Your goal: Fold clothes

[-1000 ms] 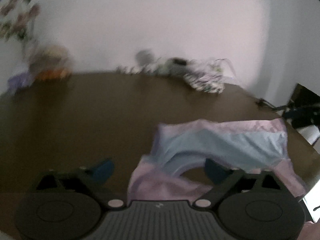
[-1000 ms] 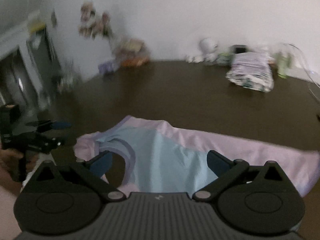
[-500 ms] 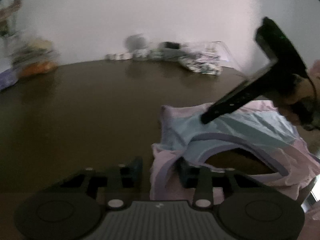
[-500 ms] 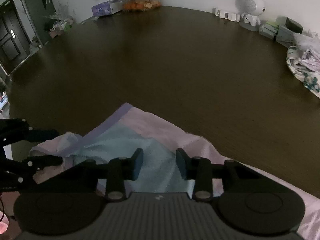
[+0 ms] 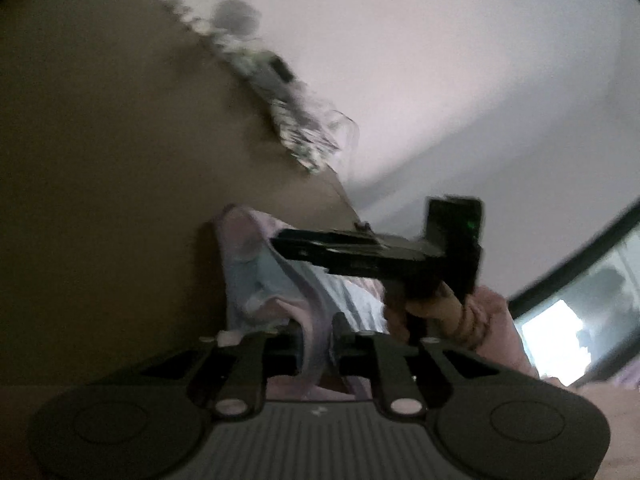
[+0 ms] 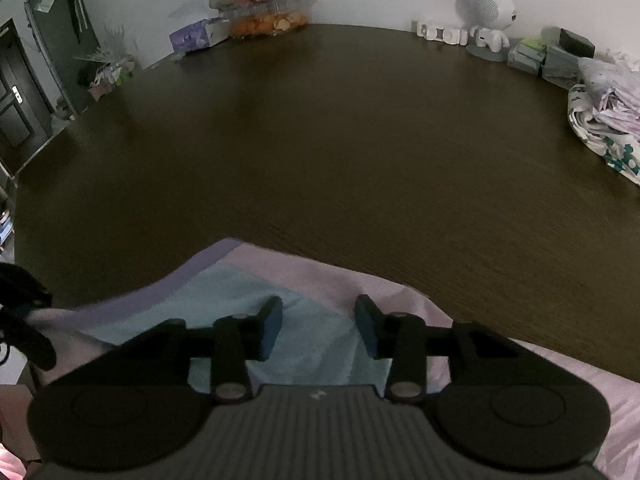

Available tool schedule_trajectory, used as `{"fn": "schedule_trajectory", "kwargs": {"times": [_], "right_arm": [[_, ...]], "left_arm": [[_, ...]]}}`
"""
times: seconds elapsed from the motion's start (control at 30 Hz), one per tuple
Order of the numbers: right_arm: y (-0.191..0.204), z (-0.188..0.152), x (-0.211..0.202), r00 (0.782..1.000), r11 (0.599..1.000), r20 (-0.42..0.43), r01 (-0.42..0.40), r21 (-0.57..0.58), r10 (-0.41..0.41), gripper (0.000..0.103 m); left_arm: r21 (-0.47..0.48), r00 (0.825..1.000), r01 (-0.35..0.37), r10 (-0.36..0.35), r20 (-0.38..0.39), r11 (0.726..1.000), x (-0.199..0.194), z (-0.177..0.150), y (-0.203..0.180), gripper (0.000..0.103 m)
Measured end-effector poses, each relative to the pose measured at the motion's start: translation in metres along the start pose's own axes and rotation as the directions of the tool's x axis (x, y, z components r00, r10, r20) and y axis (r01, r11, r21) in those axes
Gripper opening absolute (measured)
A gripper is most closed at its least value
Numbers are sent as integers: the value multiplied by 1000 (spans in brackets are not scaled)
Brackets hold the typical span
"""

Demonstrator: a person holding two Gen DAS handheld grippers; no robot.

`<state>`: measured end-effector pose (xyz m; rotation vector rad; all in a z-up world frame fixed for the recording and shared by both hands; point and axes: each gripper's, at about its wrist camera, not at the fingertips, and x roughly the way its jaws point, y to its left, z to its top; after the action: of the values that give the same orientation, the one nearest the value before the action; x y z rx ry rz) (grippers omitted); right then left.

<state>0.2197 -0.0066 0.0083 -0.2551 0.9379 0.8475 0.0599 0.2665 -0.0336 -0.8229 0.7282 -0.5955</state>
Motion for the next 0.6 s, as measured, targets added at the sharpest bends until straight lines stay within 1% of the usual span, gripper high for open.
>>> {"fn": "schedule_trajectory", "kwargs": {"times": [0.03,0.1,0.2,0.23,0.27,0.3,0.33,0.37,0.43,0.47,0.5,0.53,0.57,0.6], "right_arm": [[1,0,1,1000,1000,2,2,-2,-2,46],[2,1,2,1000,1000,5,5,-6,-5,48],[4,2,2,1000,1000,9,6,-2,-6,50],[6,3,0,1000,1000,19,-5,3,5,51],[8,5,-2,999,1000,29,-17,8,16,51],[10,6,-5,999,1000,37,-28,12,28,51],[13,8,-6,998,999,40,-40,14,39,51],[17,9,-7,998,999,42,-52,16,51,51],[23,12,-7,996,997,41,-76,19,75,50],[26,14,-6,996,996,37,-88,20,87,47],[28,15,-3,995,995,31,-96,22,95,45],[29,17,1,995,995,24,-100,28,99,40],[29,18,5,995,994,18,-104,35,103,36],[30,19,9,994,994,12,-106,41,105,31]], "left_arm": [[-28,1000,-1,1,5,1000,-3,-1,6,20],[-74,1000,3,-3,10,997,-7,-4,16,22],[-40,998,-65,66,17,997,-6,-4,16,22],[-12,994,-108,108,30,994,-5,-4,13,23],[17,988,-146,145,43,989,-5,-4,8,25],[49,981,-187,184,59,981,-5,-5,3,31],[89,970,-237,230,81,968,-6,-7,-5,32],[133,956,-288,276,105,948,-5,-9,-12,32],[228,925,-376,349,150,898,-2,-14,-27,29],[279,911,-411,376,171,868,1,-17,-35,25],[329,896,-444,401,193,833,3,-19,-43,16],[376,879,-476,424,217,795,6,-22,-50,13],[401,875,-484,433,216,778,10,-23,-53,13],[414,875,-483,436,209,771,15,-23,-54,13]]}}
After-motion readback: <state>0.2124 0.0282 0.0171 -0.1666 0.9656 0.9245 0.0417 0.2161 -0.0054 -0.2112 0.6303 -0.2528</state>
